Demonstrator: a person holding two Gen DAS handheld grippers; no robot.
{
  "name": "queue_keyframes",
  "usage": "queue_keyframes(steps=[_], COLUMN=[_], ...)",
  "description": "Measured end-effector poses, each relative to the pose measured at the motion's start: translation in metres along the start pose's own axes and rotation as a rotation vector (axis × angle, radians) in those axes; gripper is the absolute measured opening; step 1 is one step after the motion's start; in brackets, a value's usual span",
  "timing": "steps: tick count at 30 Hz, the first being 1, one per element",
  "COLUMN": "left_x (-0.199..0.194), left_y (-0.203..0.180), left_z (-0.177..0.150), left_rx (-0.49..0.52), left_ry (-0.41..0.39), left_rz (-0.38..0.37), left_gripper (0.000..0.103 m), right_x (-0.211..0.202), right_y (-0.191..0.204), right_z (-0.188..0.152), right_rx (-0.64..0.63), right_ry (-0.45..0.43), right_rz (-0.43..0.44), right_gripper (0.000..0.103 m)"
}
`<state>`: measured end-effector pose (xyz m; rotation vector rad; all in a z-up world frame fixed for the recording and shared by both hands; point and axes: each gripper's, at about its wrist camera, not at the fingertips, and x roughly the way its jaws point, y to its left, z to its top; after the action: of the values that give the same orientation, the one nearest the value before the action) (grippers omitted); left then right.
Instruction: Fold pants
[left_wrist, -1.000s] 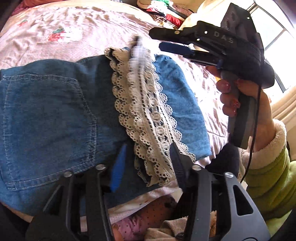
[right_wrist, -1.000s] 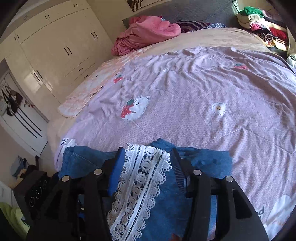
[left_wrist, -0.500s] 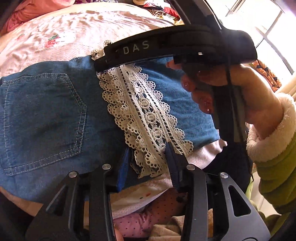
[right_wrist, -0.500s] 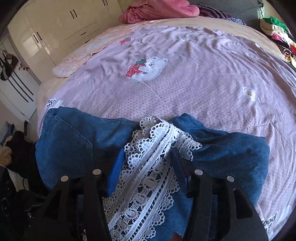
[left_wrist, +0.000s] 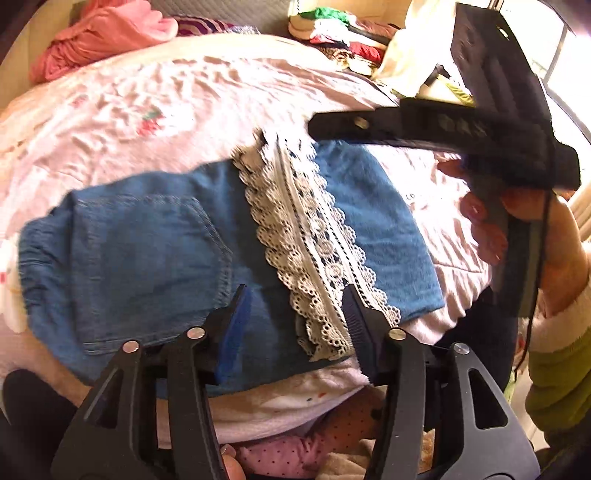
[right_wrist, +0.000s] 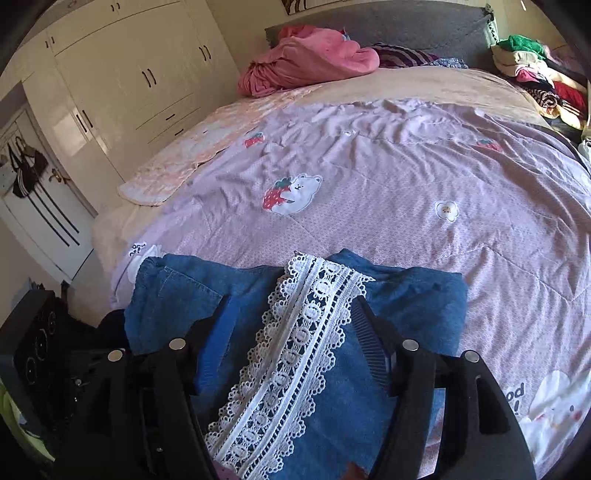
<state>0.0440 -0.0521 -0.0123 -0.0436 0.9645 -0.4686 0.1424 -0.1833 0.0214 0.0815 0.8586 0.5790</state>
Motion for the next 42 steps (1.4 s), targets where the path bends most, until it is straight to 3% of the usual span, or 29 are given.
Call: queue_keyframes(steps=[10, 20, 30, 42], left_x=[-0.026, -0.048, -0.069, -0.079], left_y=[0.005, 0.017, 0.069, 0.133], left_z=[0.002, -0.002, -0.021, -0.053], left_rx=[-0.006, -0.023, -0.148, -0.310], left_ry=[-0.053, -0.108, -0.137, -0.119], left_rz=[0.065, 0.133, 0.214, 0.276], left_gripper=[0.066, 0.082, 0.092, 0.093], right_x=[-0.040, -0.055, -0.030, 0.036], right_y=[0.003, 0.020, 0.056, 0.115], right_z=[-0.007, -0.011, -0.001, 0.020], right_rx=[0.004, -0.025, -0.099, -0.214], right_ry=[-0.094, -0.125, -0.082, 0.029], right_rz=[-0.047, -0.066, -0.043, 0.019], right_gripper=[0.080, 0.091, 0.093, 0.094])
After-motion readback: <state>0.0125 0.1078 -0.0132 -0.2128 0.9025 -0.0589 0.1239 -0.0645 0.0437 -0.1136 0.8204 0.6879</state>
